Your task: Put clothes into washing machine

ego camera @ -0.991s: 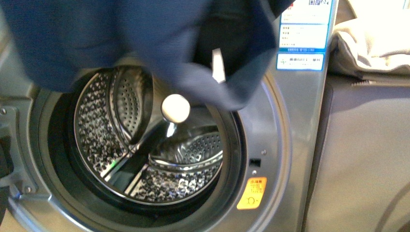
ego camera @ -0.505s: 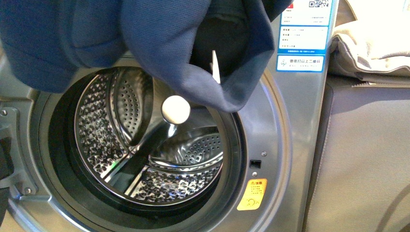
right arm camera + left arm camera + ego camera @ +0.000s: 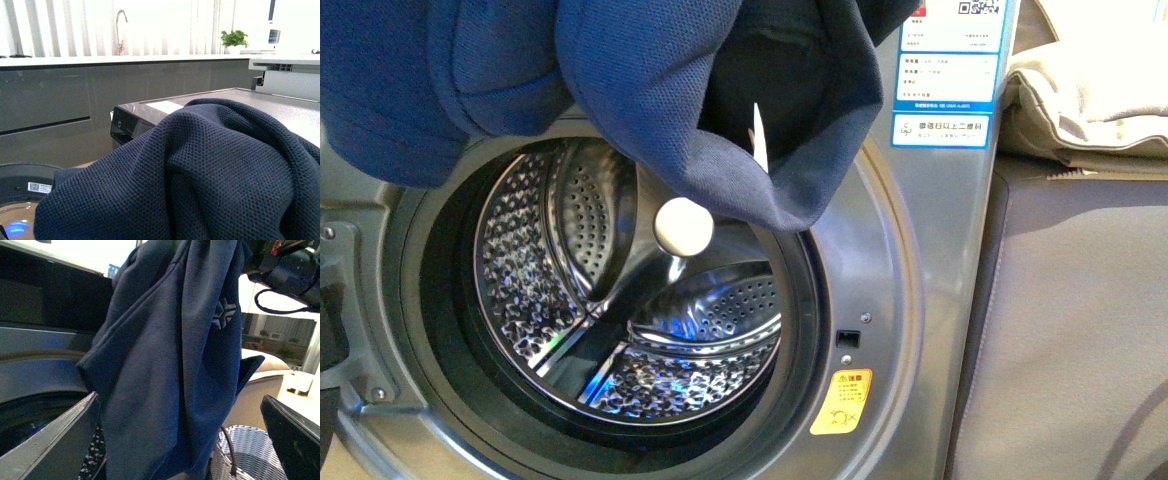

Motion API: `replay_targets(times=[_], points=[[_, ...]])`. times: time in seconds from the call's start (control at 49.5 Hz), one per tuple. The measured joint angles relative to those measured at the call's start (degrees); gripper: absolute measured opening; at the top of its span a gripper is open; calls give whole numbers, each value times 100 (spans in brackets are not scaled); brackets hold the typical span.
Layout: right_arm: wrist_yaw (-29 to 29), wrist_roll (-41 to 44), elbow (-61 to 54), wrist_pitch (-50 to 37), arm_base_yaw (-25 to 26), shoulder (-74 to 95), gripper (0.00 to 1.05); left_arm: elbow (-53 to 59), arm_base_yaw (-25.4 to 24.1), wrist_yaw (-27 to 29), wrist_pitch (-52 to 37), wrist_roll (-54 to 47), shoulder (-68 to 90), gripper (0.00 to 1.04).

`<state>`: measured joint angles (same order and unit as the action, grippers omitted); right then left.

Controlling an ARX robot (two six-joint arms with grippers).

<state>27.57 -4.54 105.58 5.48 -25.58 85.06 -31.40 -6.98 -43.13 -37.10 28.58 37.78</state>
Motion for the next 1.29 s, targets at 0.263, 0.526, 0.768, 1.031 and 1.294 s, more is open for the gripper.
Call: replay_targets(times=[0.263,0.526,0.768,1.031,1.294], points=[[-2,0,0,0,0,0,9,-378,1762,791,376,-905,772,98],[-2,0,0,0,0,0,9,-750,2382,1764,267,-1613,1604,98],[-4,0,0,0,0,0,9,-984,2627,2315,-149,-1801,2004,98],[-4,0,0,0,0,0,9,-914,3368,2756,-883,-2129,2083,98],[-2,-2,0,0,0,0,9,-793,4113,3279,-1036,-2973,2044,98]])
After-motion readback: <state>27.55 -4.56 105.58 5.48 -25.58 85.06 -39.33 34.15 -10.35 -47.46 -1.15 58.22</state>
